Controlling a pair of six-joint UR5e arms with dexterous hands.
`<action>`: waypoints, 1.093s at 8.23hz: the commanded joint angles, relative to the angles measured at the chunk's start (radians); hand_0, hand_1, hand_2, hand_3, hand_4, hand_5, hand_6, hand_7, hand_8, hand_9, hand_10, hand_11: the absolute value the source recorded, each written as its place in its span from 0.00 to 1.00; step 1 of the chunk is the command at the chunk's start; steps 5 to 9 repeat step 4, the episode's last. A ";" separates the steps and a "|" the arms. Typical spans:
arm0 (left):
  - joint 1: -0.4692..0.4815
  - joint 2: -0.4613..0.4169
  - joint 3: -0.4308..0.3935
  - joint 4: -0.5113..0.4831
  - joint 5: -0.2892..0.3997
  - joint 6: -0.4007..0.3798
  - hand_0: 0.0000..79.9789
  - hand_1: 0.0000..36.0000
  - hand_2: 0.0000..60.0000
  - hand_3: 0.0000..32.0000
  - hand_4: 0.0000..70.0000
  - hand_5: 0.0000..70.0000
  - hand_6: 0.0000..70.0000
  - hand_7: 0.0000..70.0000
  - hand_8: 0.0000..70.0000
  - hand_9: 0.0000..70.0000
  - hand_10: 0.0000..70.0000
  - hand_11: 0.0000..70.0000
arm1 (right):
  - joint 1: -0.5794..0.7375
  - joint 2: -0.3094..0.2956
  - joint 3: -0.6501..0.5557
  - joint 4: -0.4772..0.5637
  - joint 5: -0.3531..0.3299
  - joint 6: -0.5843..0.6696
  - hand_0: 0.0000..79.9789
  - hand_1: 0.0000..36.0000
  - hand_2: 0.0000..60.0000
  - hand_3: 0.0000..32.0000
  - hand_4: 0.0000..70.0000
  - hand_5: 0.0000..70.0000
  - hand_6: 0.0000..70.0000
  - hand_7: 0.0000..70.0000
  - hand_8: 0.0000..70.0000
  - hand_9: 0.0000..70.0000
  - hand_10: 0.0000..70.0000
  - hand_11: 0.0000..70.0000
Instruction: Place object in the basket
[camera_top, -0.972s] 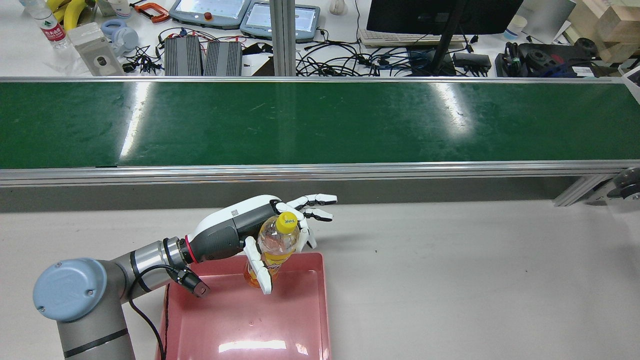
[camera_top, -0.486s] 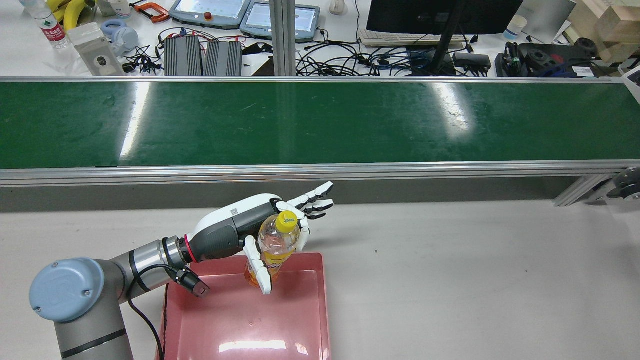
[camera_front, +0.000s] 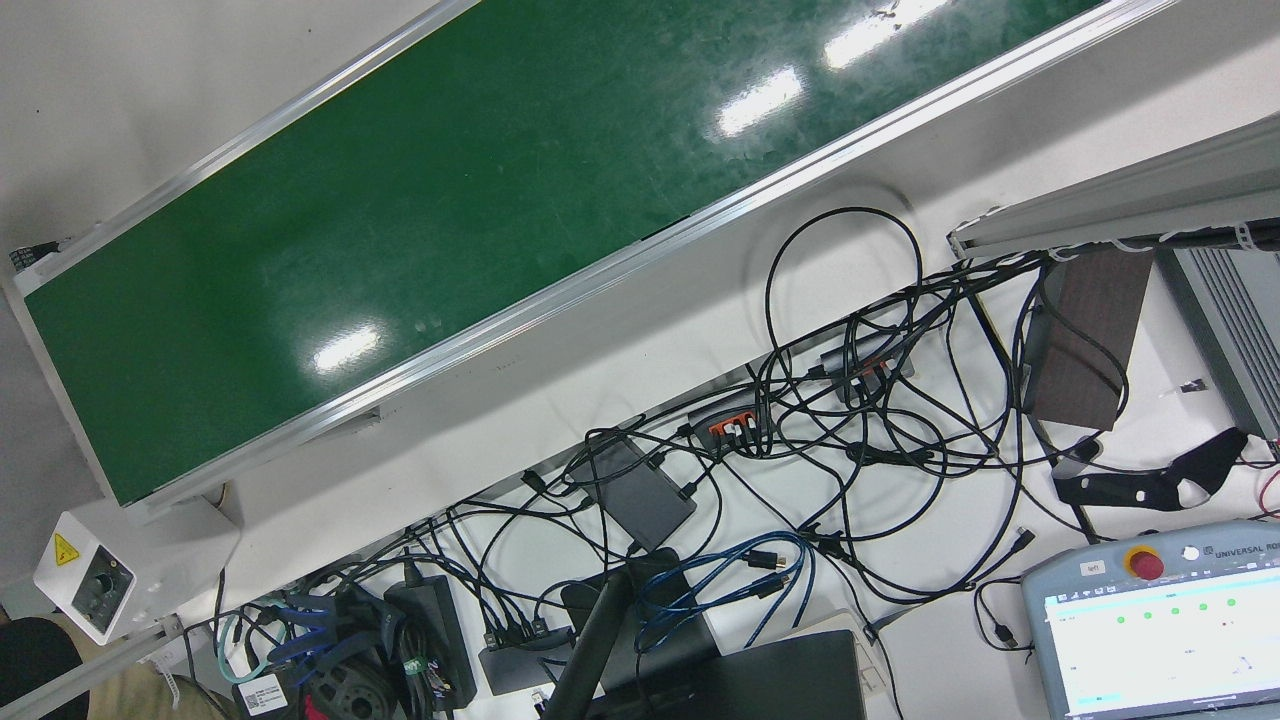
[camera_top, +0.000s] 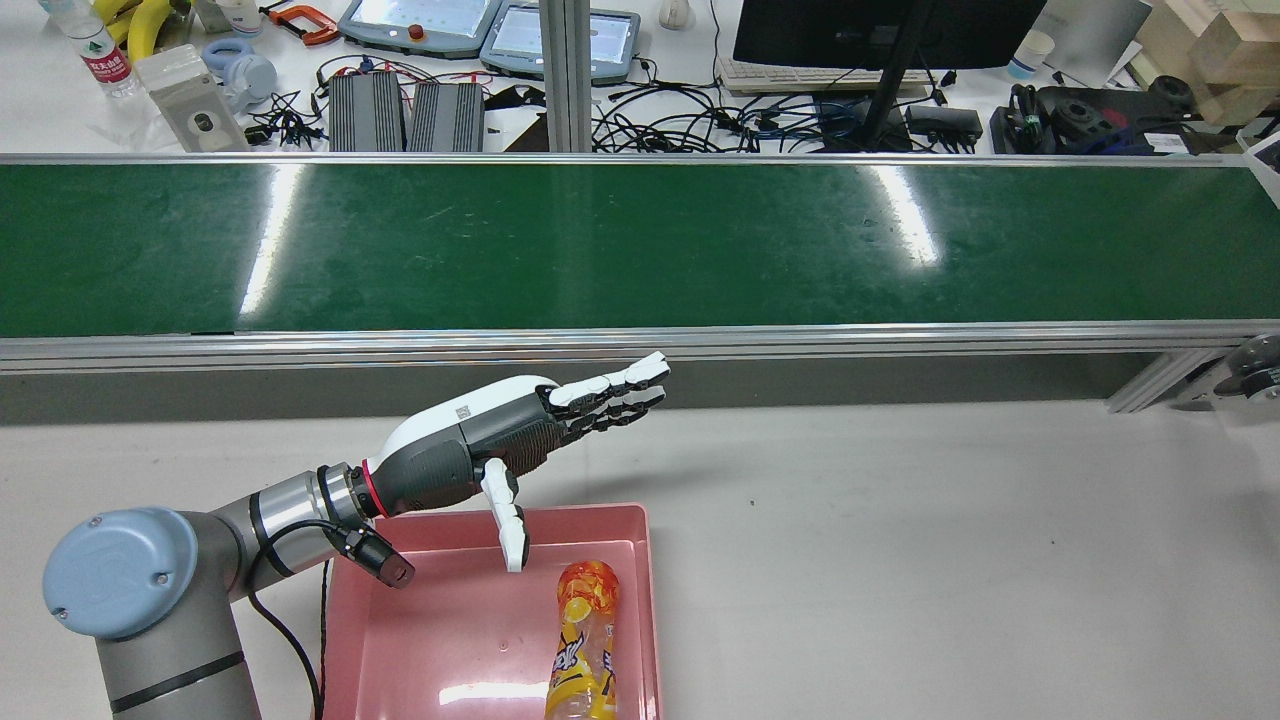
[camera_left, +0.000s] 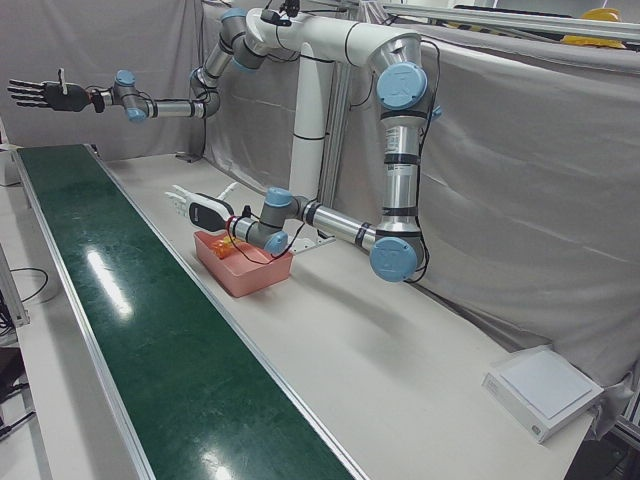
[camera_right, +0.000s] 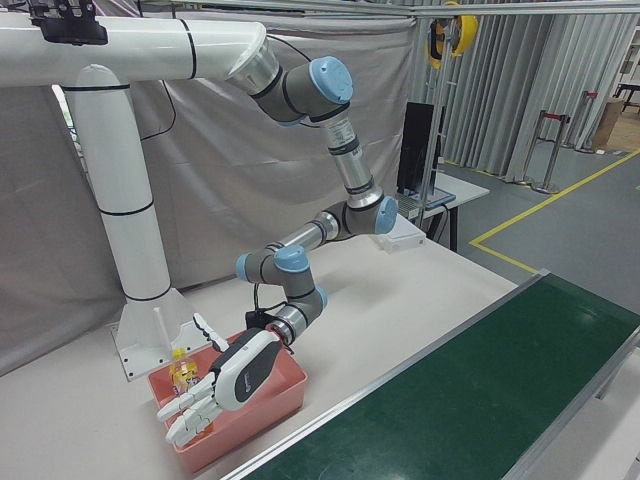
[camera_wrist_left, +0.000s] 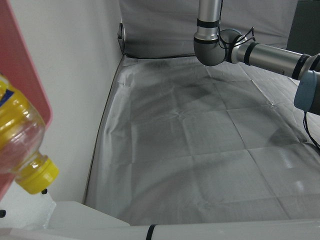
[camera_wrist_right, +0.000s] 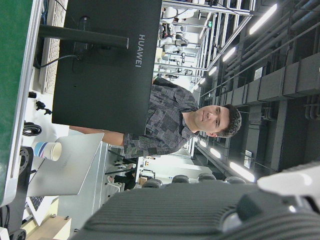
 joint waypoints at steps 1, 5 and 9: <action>0.000 -0.002 -0.020 0.035 -0.002 -0.004 0.59 0.00 0.00 0.00 0.19 0.11 0.00 0.02 0.10 0.13 0.08 0.12 | -0.001 0.001 0.000 0.000 0.000 0.000 0.00 0.00 0.00 0.00 0.00 0.00 0.00 0.00 0.00 0.00 0.00 0.00; -0.003 -0.002 -0.052 0.076 -0.003 -0.004 0.59 0.01 0.00 0.00 0.21 0.10 0.00 0.02 0.12 0.15 0.10 0.15 | 0.001 0.001 0.000 0.000 0.000 -0.001 0.00 0.00 0.00 0.00 0.00 0.00 0.00 0.00 0.00 0.00 0.00 0.00; -0.003 -0.002 -0.052 0.076 -0.003 -0.004 0.59 0.01 0.00 0.00 0.21 0.10 0.00 0.02 0.12 0.15 0.10 0.15 | 0.001 0.001 0.000 0.000 0.000 -0.001 0.00 0.00 0.00 0.00 0.00 0.00 0.00 0.00 0.00 0.00 0.00 0.00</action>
